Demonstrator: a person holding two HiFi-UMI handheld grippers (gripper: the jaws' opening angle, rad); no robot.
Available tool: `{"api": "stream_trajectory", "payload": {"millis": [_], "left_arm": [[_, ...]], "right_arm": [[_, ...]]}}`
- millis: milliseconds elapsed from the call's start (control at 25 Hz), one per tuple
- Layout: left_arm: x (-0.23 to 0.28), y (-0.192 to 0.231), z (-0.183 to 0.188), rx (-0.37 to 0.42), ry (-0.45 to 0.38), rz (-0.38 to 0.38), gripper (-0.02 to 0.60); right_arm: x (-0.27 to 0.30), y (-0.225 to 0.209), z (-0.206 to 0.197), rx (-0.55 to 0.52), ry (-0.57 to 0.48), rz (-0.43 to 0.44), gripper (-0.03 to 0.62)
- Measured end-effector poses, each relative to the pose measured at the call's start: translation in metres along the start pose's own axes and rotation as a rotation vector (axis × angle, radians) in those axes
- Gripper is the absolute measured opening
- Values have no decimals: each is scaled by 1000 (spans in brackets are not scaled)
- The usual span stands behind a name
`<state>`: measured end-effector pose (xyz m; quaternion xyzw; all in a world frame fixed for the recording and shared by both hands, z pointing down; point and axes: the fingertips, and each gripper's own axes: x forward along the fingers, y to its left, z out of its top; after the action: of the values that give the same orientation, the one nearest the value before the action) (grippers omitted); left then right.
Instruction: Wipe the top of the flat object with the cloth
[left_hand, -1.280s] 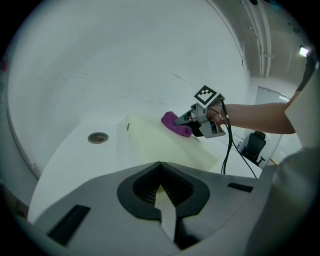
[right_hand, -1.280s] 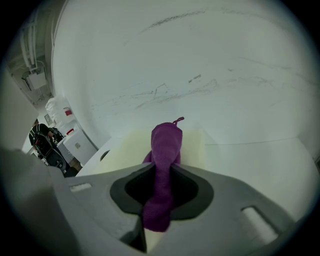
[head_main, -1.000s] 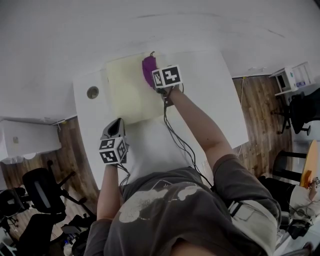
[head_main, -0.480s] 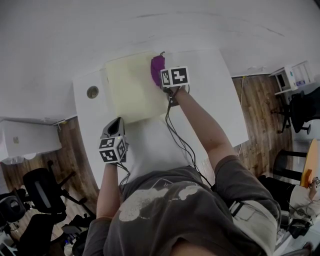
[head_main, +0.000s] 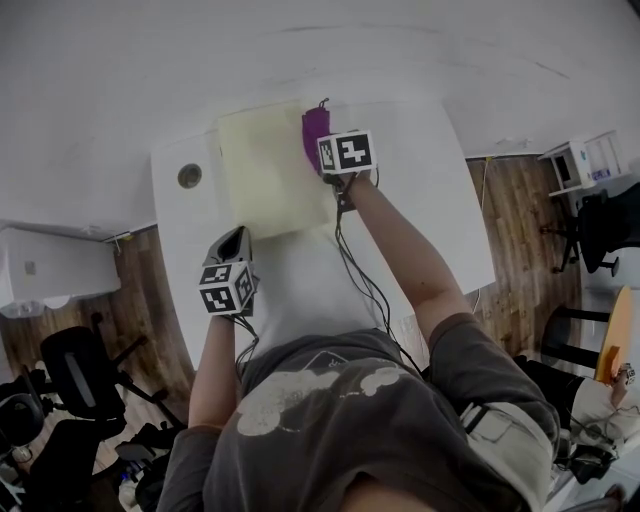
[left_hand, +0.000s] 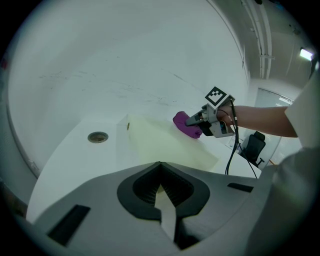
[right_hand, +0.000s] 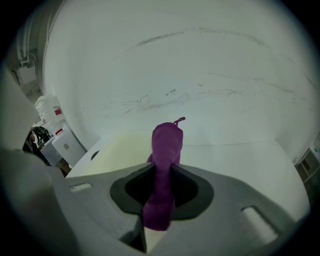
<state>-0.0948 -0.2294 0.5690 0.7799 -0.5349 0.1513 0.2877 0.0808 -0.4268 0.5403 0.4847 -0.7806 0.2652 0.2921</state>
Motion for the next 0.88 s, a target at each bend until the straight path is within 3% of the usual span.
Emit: {"api": "stream_trajectory", "payload": {"millis": [480, 880], "left_arm": [[1, 1, -1, 8, -11, -17, -2], [3, 3, -1, 7, -11, -22, -2]], "right_arm": [[-10, 128, -3, -26, -12, 237, 75], [4, 189, -26, 10, 33, 312, 75]]}}
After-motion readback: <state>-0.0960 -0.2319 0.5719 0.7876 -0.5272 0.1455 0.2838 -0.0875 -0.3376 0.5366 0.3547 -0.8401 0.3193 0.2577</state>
